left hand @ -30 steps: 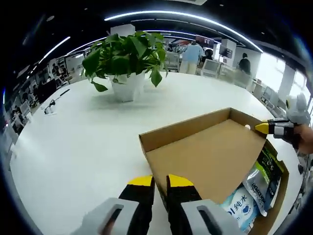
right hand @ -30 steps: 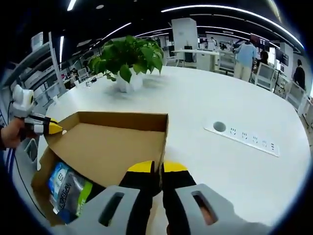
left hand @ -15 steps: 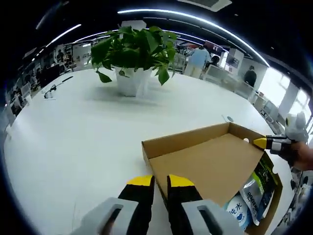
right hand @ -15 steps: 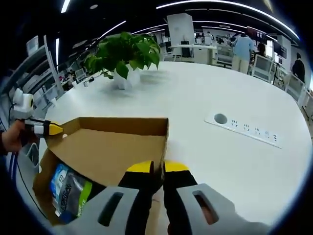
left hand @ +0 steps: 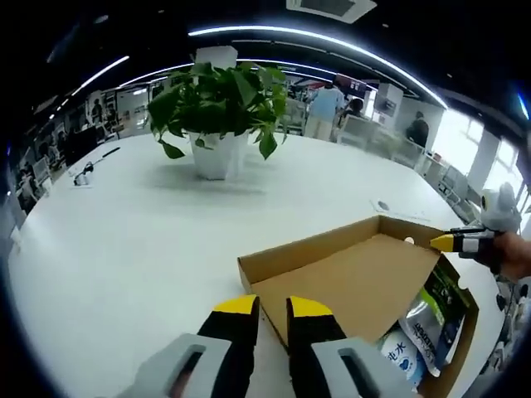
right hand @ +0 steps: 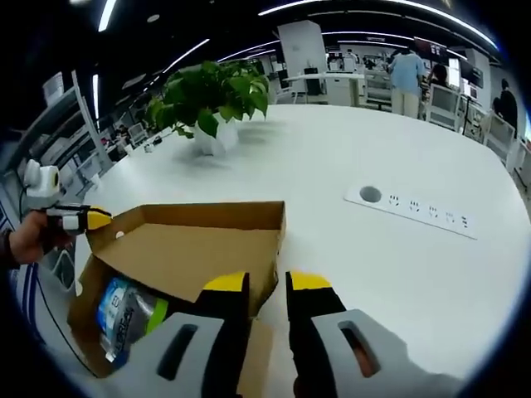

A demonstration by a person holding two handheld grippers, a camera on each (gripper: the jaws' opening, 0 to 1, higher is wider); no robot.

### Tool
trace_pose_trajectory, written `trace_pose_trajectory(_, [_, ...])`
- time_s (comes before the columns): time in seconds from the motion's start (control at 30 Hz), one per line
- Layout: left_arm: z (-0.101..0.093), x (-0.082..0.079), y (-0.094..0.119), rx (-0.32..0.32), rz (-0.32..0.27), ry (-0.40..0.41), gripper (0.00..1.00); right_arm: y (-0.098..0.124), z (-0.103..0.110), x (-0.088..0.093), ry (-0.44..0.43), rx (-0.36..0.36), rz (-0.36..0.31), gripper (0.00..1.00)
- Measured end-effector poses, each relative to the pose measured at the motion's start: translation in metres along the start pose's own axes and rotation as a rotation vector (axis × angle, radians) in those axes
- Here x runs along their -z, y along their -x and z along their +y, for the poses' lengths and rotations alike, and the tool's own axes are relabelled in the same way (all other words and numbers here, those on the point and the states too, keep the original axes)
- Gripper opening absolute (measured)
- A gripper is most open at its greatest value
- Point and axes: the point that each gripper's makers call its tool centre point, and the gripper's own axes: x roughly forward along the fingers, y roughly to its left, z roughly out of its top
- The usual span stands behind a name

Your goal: Operate the shoe box by opening the lid, removing the specified soft item, and placing it in the target area until the item is outside and the box remains undamaged.

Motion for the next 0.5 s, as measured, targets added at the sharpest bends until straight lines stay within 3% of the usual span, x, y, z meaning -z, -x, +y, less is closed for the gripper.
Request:
trace_pose_trajectory(0.2, [-0.001,-0.011,0.018,0.008,-0.049,-0.001,0.15,0.019,-0.001,-0.012,0.005,0.004,-0.039,0.18])
trace_pose_trajectory(0.5, [-0.008,0.0,0.05,0.028,-0.076,0.018,0.17,0.042,-0.003,-0.007,0.017,-0.008,-0.076,0.2])
